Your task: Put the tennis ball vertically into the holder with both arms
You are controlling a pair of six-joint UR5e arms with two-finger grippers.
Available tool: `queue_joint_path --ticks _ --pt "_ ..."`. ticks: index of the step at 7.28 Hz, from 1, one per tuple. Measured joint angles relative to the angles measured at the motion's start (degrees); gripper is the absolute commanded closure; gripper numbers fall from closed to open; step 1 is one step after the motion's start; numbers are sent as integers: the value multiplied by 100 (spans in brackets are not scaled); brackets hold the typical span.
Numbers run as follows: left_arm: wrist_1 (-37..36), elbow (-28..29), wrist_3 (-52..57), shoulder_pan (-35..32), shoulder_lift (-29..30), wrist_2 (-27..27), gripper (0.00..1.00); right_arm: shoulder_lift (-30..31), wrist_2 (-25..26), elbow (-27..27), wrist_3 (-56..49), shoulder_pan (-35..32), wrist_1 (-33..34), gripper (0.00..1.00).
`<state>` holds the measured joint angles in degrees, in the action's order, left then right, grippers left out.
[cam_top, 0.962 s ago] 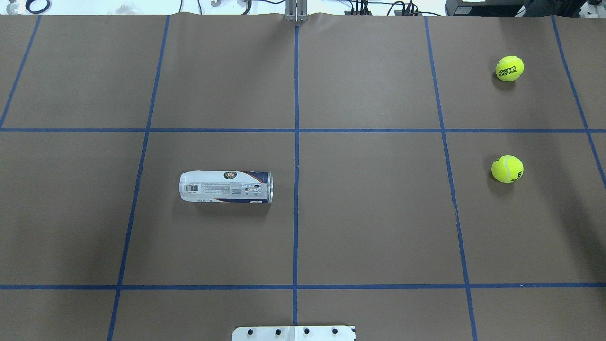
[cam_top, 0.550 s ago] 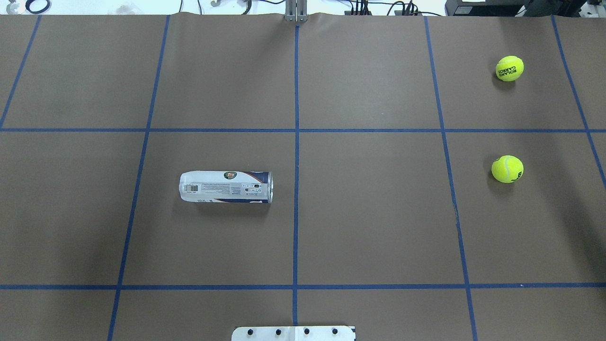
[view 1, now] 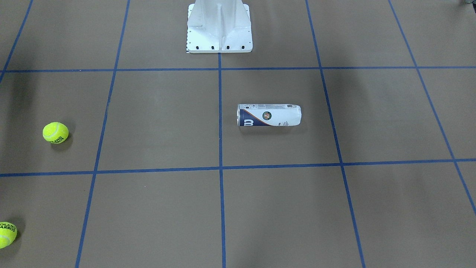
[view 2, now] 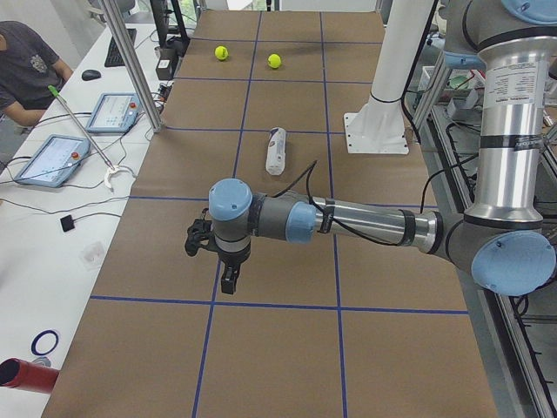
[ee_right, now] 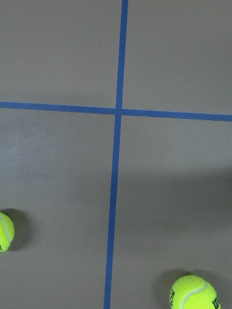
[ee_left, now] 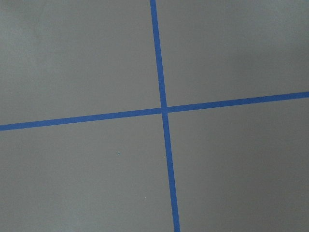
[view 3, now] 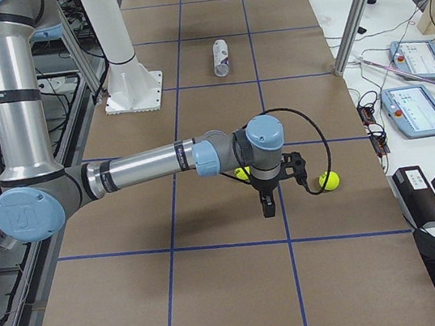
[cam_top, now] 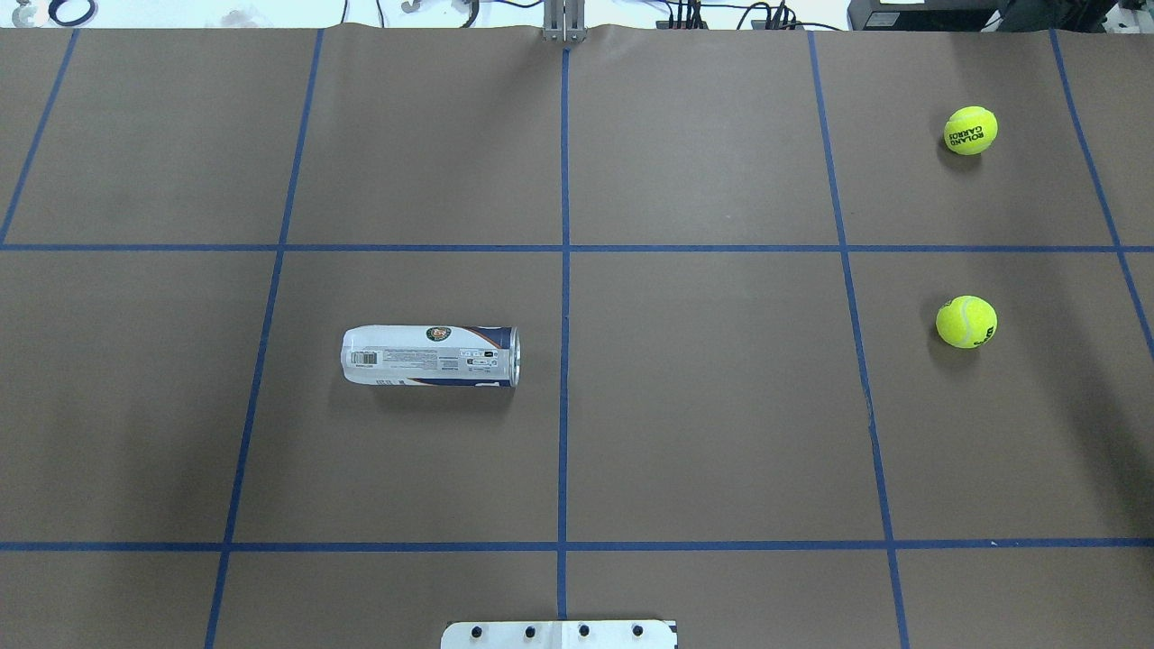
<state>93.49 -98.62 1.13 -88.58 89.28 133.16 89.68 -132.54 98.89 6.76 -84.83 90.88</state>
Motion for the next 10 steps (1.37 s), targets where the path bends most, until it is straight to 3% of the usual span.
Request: queue_joint_path --ticks 6,10 --pt "1741 -132 -172 784 403 -15 0 38 -32 -36 0 1 0 0" --pt "1908 -509 -632 2368 1215 -81 3 49 -65 -20 9 10 0 0"
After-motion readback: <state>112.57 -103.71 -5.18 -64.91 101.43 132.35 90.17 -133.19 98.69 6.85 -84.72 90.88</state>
